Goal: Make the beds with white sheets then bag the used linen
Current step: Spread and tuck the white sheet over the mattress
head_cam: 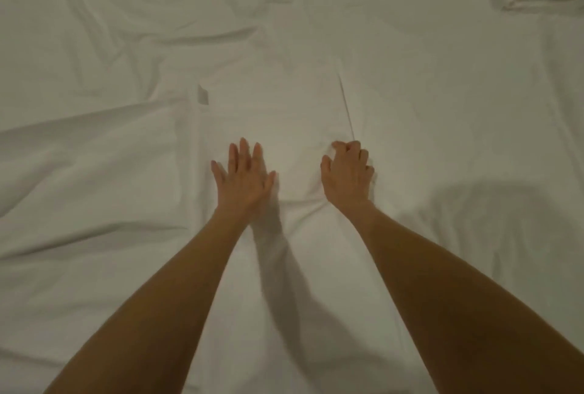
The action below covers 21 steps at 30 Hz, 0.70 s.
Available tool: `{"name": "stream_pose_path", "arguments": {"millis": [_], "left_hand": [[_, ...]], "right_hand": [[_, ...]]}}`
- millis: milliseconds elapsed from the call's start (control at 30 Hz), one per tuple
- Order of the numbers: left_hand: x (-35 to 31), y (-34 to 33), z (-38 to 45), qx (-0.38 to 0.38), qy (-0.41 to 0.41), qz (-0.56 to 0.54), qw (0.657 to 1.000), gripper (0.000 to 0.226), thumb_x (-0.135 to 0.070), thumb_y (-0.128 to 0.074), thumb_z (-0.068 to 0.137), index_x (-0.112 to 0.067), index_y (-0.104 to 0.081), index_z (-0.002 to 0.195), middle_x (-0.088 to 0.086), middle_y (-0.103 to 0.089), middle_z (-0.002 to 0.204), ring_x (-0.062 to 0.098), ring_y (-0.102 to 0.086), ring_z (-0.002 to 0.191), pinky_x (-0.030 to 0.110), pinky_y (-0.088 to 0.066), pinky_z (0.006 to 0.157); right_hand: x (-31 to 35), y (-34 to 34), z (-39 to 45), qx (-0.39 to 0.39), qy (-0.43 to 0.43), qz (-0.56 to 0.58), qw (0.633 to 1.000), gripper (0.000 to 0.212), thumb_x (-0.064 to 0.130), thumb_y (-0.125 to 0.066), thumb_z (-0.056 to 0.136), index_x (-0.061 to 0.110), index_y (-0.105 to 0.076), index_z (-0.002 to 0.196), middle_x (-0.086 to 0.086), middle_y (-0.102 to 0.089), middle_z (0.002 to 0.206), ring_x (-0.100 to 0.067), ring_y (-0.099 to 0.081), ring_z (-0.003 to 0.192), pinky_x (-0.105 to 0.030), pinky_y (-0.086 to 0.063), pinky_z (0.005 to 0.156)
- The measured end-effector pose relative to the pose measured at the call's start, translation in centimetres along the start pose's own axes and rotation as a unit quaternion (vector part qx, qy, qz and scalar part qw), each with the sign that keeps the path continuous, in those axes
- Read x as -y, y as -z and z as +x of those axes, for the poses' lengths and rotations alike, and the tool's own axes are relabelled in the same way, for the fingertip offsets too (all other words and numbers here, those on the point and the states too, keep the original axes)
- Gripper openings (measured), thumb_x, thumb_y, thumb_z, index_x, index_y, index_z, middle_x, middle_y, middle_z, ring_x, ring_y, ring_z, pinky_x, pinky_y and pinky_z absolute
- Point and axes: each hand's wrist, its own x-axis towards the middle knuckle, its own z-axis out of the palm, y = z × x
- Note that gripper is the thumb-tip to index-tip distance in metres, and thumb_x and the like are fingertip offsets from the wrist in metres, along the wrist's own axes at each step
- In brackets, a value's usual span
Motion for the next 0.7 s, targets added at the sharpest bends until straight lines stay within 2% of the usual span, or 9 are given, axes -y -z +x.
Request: {"name": "stream_pose_path", "arguments": {"millis": [133, 200, 267, 367, 500, 633, 700], "left_hand": [[0.0, 2.4, 6.0, -0.024, -0.017, 0.008, 1.0, 0.062, -0.041, -0.029, 0.103, -0.017, -0.006, 0.155, 0.005, 0.001, 0.163, 0.025, 0.003, 0.149, 0.059, -0.002, 0.115], [-0.9, 3.3, 8.7, -0.062, -0.03, 0.002, 0.998, 0.058, -0.04, -0.034, 0.102, -0.015, -0.02, 0.152, 0.01, -0.018, 0.159, 0.028, -0.014, 0.146, 0.056, -0.01, 0.114], [-1.9, 3.9, 10.7, -0.106, -0.035, 0.01, 0.994, 0.049, -0.041, -0.041, 0.099, -0.012, -0.041, 0.139, 0.013, -0.043, 0.14, 0.031, -0.036, 0.13, 0.049, -0.025, 0.106], [-2.9, 4.1, 12.4, -0.123, -0.052, -0.008, 0.991, 0.037, -0.039, -0.041, 0.099, -0.011, -0.052, 0.119, 0.01, -0.06, 0.11, 0.031, -0.05, 0.11, 0.042, -0.032, 0.093], [-2.5, 4.6, 13.8, -0.133, -0.112, -0.099, 0.98, 0.021, -0.028, -0.04, 0.103, -0.012, -0.05, 0.097, 0.01, -0.065, 0.091, 0.032, -0.059, 0.088, 0.037, -0.032, 0.085], [-1.9, 5.3, 14.8, -0.163, -0.124, -0.156, 0.966, 0.024, -0.029, -0.042, 0.103, -0.008, -0.052, 0.098, 0.011, -0.065, 0.085, 0.034, -0.059, 0.078, 0.034, -0.033, 0.075], [-1.9, 5.0, 15.3, -0.169, -0.106, -0.165, 0.966, 0.024, -0.03, -0.043, 0.103, -0.009, -0.054, 0.097, 0.007, -0.063, 0.083, 0.033, -0.059, 0.079, 0.035, -0.035, 0.076]], "right_hand": [[0.1, 0.1, 6.9, -0.018, 0.073, -0.031, 0.997, 0.042, 0.033, -0.041, 0.099, 0.015, -0.043, 0.136, -0.01, -0.042, 0.134, -0.028, -0.043, 0.118, -0.041, -0.041, 0.088], [0.3, 0.2, 10.1, -0.016, 0.105, -0.048, 0.993, 0.041, 0.033, -0.04, 0.099, 0.015, -0.044, 0.135, -0.009, -0.042, 0.136, -0.028, -0.043, 0.119, -0.041, -0.041, 0.088], [0.4, 0.4, 12.9, -0.009, 0.129, -0.061, 0.99, 0.034, 0.033, -0.04, 0.099, 0.013, -0.051, 0.125, -0.009, -0.048, 0.127, -0.028, -0.045, 0.114, -0.041, -0.039, 0.087], [-0.2, 0.5, 15.2, -0.005, 0.178, -0.055, 0.982, 0.032, 0.033, -0.036, 0.101, 0.01, -0.058, 0.103, -0.009, -0.057, 0.109, -0.028, -0.049, 0.103, -0.04, -0.036, 0.083], [-0.6, 0.0, 16.3, 0.026, 0.197, -0.035, 0.979, 0.046, 0.036, -0.029, 0.104, 0.014, -0.054, 0.072, -0.011, -0.055, 0.081, -0.029, -0.054, 0.087, -0.039, -0.033, 0.086], [0.8, 1.0, 19.9, 0.008, 0.287, -0.06, 0.956, 0.06, 0.033, -0.031, 0.105, -0.004, -0.068, 0.074, -0.025, -0.066, 0.076, -0.039, -0.062, 0.075, -0.043, -0.035, 0.088], [1.0, 0.8, 21.2, -0.004, 0.282, -0.08, 0.956, 0.063, 0.035, -0.026, 0.105, -0.004, -0.069, 0.08, -0.024, -0.068, 0.079, -0.039, -0.062, 0.077, -0.044, -0.033, 0.09]]}}
